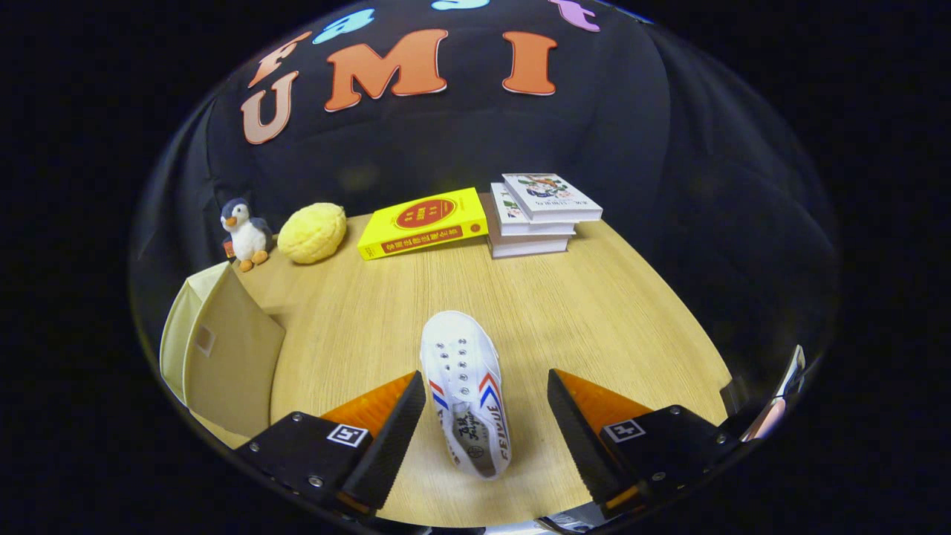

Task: Open the storage box then place both shoes into the box .Put the left shoe in first, then the right shoe, with the right side of both shoes facing outward in a uniform manner.

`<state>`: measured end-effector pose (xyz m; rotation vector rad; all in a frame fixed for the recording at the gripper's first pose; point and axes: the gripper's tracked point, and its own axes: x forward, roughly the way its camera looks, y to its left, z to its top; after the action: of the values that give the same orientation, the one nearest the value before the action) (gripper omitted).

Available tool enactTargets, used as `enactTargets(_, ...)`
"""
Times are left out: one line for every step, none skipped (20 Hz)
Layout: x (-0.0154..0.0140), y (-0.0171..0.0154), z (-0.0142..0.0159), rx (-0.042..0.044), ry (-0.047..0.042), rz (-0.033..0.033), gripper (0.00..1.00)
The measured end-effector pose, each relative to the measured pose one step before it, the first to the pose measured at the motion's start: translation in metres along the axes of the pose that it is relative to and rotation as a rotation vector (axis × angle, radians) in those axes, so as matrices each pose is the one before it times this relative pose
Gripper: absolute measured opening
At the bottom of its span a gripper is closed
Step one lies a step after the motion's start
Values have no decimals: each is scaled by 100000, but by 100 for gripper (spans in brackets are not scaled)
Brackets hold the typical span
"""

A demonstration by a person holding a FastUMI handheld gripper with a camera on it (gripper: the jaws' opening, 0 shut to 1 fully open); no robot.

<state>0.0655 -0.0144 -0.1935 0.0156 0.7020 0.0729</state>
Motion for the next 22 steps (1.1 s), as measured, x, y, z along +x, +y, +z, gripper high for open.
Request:
enactTargets(588,-500,-985,-499,2770,-70,98)
enactTargets(602,-287,-801,-744,2665,269,98)
enactTargets(705,-165,-769,-898,2301,327,96)
enactTargets(575,-90,-582,-1039,2007,326,94)
enactTargets(543,-87,-581,-1033,1780,439,88)
enactTargets(510,20,-374,-917,1334,576,87)
enactTargets(442,22,-295,-751,1301,547,82)
enactTargets(424,83,-223,-625,1199,763,80)
enactTargets(475,221,-172,-436,1157,1163,76)
enactTargets(345,293,-93,-308,972,1478,74)
enactTargets(401,194,-47,-452,1081,1013,70)
enactTargets(289,256,-96,-387,1360,1179,67)
enactTargets(356,326,-358,-401,1523,1510,60)
enactTargets(190,326,-41,-466,314,1613,55)
enactTargets(141,255,-39,-417,160,1767,46)
enactTargets(-3,98,48,-125,-154,409,42)
enactTargets(-17,-27,-170,-562,369,154,35)
enactTargets(49,-145,19,-1121,-32,-1226,34)
enactTargets(-69,-326,15,-2208,158,-2073,28)
enactTargets(199,-244,-54,-1453,575,-2254,21)
enactTargets(-30,-143,-3,-121,731,-2031,9)
enactTargets(-27,39,-29,-1365,-158,-1128,5)
